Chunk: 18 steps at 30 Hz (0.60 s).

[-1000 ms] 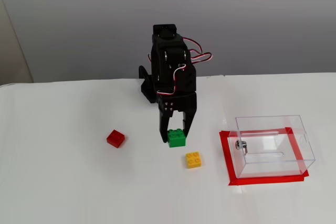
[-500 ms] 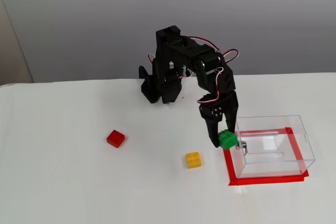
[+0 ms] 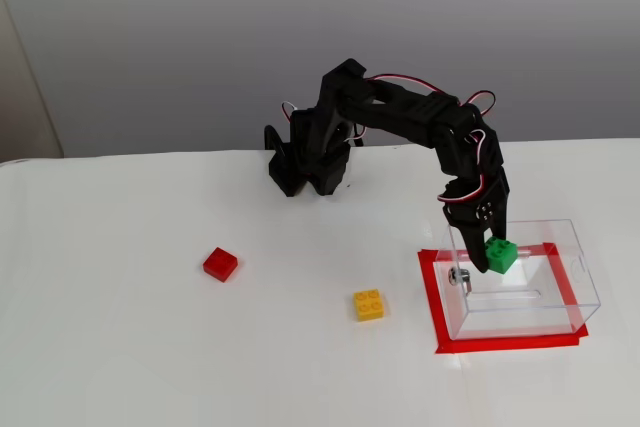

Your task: Pick the green lego brick and place it into the transparent box

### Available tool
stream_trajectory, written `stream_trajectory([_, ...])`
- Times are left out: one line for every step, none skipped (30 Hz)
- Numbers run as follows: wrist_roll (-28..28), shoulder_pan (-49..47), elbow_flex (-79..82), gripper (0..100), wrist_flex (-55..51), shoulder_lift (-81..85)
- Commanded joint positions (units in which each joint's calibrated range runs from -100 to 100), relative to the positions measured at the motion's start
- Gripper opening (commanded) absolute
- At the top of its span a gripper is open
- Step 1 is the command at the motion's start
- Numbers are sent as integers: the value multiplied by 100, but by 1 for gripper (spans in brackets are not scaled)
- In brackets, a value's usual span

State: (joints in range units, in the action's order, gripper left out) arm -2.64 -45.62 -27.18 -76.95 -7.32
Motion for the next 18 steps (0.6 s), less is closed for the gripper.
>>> stream_trajectory([18, -322, -329, 9, 62, -155])
stream_trajectory([18, -396, -383, 9, 62, -232])
stream_trajectory([18, -462, -446, 9, 71, -316])
stream_trajectory([18, -521, -500, 9, 71, -401])
stream_trajectory([18, -580, -564, 9, 71, -478])
stream_trajectory([18, -640, -618, 9, 71, -554])
stream_trajectory([18, -699, -681, 9, 71, -630])
stream_trajectory([18, -750, -735, 9, 71, -698])
stream_trajectory([18, -795, -808, 9, 71, -775])
stream_trajectory([18, -839, -862, 9, 71, -834])
stream_trajectory([18, -876, -925, 9, 71, -902])
stream_trajectory([18, -913, -980, 9, 71, -953])
stream_trajectory([18, -928, -1007, 9, 71, -995])
stream_trajectory([18, -935, -1025, 9, 71, -1021])
stream_trajectory([18, -957, -1025, 9, 71, -1038])
stream_trajectory([18, -972, -1025, 11, 71, -1055])
stream_trajectory([18, -980, -1007, 14, 71, -1055])
stream_trajectory([18, -980, -980, 18, 71, -1055])
